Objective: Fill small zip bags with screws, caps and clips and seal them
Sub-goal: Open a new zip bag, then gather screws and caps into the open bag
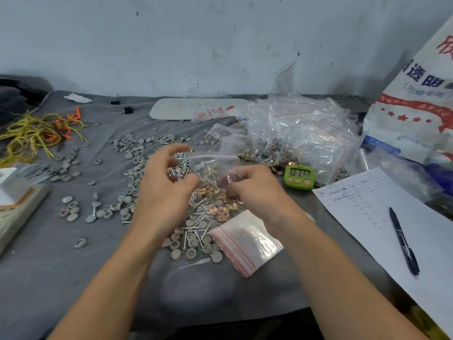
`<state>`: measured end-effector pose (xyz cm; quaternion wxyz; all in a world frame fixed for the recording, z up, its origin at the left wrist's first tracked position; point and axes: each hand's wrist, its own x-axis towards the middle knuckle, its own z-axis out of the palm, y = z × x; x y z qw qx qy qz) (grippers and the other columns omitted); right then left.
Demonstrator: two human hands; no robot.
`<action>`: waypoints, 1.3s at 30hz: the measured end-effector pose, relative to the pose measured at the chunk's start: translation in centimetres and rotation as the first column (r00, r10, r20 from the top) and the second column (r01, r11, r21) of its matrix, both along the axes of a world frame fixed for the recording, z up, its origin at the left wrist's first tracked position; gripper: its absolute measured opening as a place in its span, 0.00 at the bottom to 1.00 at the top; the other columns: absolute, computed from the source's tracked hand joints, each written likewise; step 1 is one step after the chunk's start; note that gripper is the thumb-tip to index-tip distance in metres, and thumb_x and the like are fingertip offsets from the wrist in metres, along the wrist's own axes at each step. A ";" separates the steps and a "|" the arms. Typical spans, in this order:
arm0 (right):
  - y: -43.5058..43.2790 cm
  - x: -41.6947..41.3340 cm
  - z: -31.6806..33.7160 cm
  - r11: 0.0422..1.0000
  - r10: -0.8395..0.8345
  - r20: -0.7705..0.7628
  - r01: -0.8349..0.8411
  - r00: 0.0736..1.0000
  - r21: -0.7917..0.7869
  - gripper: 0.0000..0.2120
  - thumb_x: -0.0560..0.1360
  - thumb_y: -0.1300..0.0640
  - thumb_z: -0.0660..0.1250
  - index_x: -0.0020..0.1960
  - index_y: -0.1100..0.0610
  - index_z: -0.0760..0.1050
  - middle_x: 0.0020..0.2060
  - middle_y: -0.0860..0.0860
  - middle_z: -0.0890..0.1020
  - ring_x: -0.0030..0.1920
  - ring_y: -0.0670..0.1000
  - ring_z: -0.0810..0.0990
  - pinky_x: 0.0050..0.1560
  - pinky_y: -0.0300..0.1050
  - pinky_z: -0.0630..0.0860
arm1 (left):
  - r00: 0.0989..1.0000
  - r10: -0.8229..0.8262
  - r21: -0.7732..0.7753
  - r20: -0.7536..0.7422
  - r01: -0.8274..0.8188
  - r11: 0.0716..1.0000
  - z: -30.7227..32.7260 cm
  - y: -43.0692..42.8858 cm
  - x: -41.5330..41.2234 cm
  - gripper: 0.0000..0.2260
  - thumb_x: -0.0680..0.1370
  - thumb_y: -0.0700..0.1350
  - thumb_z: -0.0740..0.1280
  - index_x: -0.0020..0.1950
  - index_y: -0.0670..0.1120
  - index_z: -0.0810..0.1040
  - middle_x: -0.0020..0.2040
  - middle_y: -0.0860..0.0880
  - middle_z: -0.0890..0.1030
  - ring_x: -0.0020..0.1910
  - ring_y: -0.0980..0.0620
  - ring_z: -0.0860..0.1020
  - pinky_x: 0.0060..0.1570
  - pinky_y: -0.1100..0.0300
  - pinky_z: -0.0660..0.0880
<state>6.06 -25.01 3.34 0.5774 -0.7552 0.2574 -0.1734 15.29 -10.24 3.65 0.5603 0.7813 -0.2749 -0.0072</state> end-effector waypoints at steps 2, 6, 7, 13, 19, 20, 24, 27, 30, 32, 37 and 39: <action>0.8 0.4 -0.2 0.988 0.130 -0.063 -0.135 0.990 -0.081 0.08 0.74 0.59 0.71 0.37 0.59 0.84 0.28 0.53 0.82 0.32 0.50 0.78 0.39 0.49 0.75 | 0.973 -0.151 0.238 0.176 0.107 0.965 0.6 0.8 0.2 0.19 0.69 0.48 0.72 0.51 0.73 0.78 0.51 0.67 0.81 0.50 0.68 0.79 0.46 0.68 0.73; 1.3 1.2 -0.5 0.977 0.154 -0.090 -0.165 0.984 -0.134 0.15 0.78 0.56 0.70 0.35 0.61 0.83 0.29 0.56 0.84 0.27 0.49 0.78 0.31 0.43 0.75 | 0.962 -0.078 0.398 0.261 -0.034 0.917 0.3 1.8 0.4 0.13 0.76 0.53 0.74 0.40 0.73 0.80 0.29 0.63 0.80 0.31 0.62 0.78 0.27 0.66 0.69; 1.2 1.4 -0.6 0.980 0.144 -0.083 -0.154 0.986 -0.129 0.14 0.78 0.57 0.71 0.35 0.59 0.84 0.29 0.55 0.84 0.26 0.49 0.78 0.30 0.42 0.75 | 0.968 -0.068 0.372 0.241 -0.027 0.928 0.2 2.0 0.4 0.09 0.77 0.55 0.72 0.41 0.70 0.81 0.26 0.60 0.77 0.28 0.61 0.76 0.25 0.67 0.66; 0.8 1.6 -0.5 0.965 0.152 -0.137 -0.176 0.979 -0.192 0.06 0.69 0.59 0.81 0.40 0.56 0.84 0.32 0.50 0.86 0.30 0.47 0.84 0.31 0.38 0.77 | 0.962 -0.004 0.378 0.271 -0.103 0.920 -0.3 3.6 0.7 0.12 0.77 0.52 0.70 0.33 0.58 0.81 0.28 0.62 0.79 0.32 0.63 0.78 0.26 0.70 0.66; 1.3 2.1 -0.3 0.900 -0.144 -0.105 0.086 0.984 -0.428 0.15 0.65 0.53 0.84 0.48 0.45 0.85 0.42 0.35 0.83 0.37 0.35 0.79 0.44 0.32 0.75 | 0.986 -0.121 0.387 -0.117 0.157 0.909 -0.4 5.0 2.1 0.14 0.76 0.42 0.74 0.40 0.62 0.87 0.33 0.54 0.85 0.33 0.53 0.82 0.37 0.63 0.76; 1.6 2.3 -0.3 0.838 -0.247 -0.028 0.199 0.969 -0.508 0.22 0.65 0.51 0.84 0.56 0.43 0.83 0.47 0.34 0.78 0.42 0.34 0.76 0.51 0.33 0.72 | 0.981 -0.090 0.338 -0.172 0.145 0.930 -0.3 5.1 2.3 0.13 0.76 0.41 0.74 0.40 0.61 0.87 0.34 0.51 0.86 0.36 0.50 0.83 0.45 0.57 0.80; 4.0 3.2 0.1 0.771 -0.212 0.199 0.289 0.957 -0.567 0.13 0.69 0.47 0.80 0.51 0.43 0.81 0.44 0.36 0.75 0.47 0.40 0.76 0.52 0.36 0.70 | 0.962 0.142 0.153 -0.233 -0.108 0.982 -0.5 4.9 3.6 0.06 0.73 0.45 0.78 0.36 0.53 0.88 0.32 0.48 0.85 0.34 0.51 0.81 0.46 0.52 0.80; 6.0 4.1 -0.3 0.914 0.021 0.151 0.042 0.988 -0.404 0.08 0.75 0.44 0.73 0.41 0.47 0.85 0.32 0.41 0.83 0.36 0.39 0.80 0.36 0.33 0.73 | 0.949 0.133 0.034 -0.286 -0.129 0.991 0.0 4.5 3.5 0.05 0.69 0.47 0.81 0.35 0.53 0.88 0.30 0.47 0.84 0.29 0.53 0.78 0.37 0.56 0.75; 7.3 4.8 -0.1 0.979 0.125 0.188 -0.090 0.974 -0.185 0.16 0.79 0.44 0.69 0.39 0.51 0.85 0.29 0.47 0.83 0.31 0.45 0.80 0.38 0.48 0.79 | 0.957 0.111 0.051 -0.266 -0.101 0.994 0.2 3.8 2.8 0.05 0.65 0.48 0.81 0.35 0.56 0.87 0.30 0.48 0.84 0.30 0.51 0.81 0.37 0.51 0.79; 7.6 5.2 0.0 0.978 0.152 0.197 -0.119 0.968 -0.172 0.16 0.79 0.47 0.68 0.37 0.52 0.85 0.25 0.47 0.80 0.28 0.43 0.76 0.33 0.42 0.74 | 0.956 0.127 0.074 -0.264 -0.111 0.991 0.3 3.4 2.4 0.06 0.61 0.47 0.77 0.35 0.57 0.87 0.30 0.50 0.84 0.31 0.51 0.83 0.39 0.51 0.82; 7.9 5.1 0.1 0.992 0.089 0.184 -0.104 0.979 0.072 0.24 0.83 0.52 0.64 0.28 0.51 0.81 0.22 0.48 0.77 0.23 0.44 0.76 0.26 0.33 0.72 | 0.945 0.102 0.048 -0.312 -0.092 0.995 0.7 2.9 2.0 0.07 0.56 0.42 0.68 0.29 0.51 0.85 0.27 0.45 0.83 0.28 0.46 0.83 0.38 0.45 0.83; 8.1 5.0 0.4 0.990 0.040 0.170 -0.063 0.985 0.127 0.26 0.84 0.52 0.63 0.27 0.54 0.78 0.22 0.53 0.77 0.22 0.48 0.75 0.25 0.36 0.70 | 0.942 0.084 0.045 -0.326 -0.073 0.996 0.8 2.8 1.8 0.05 0.57 0.43 0.70 0.29 0.49 0.85 0.28 0.43 0.83 0.28 0.45 0.83 0.38 0.46 0.83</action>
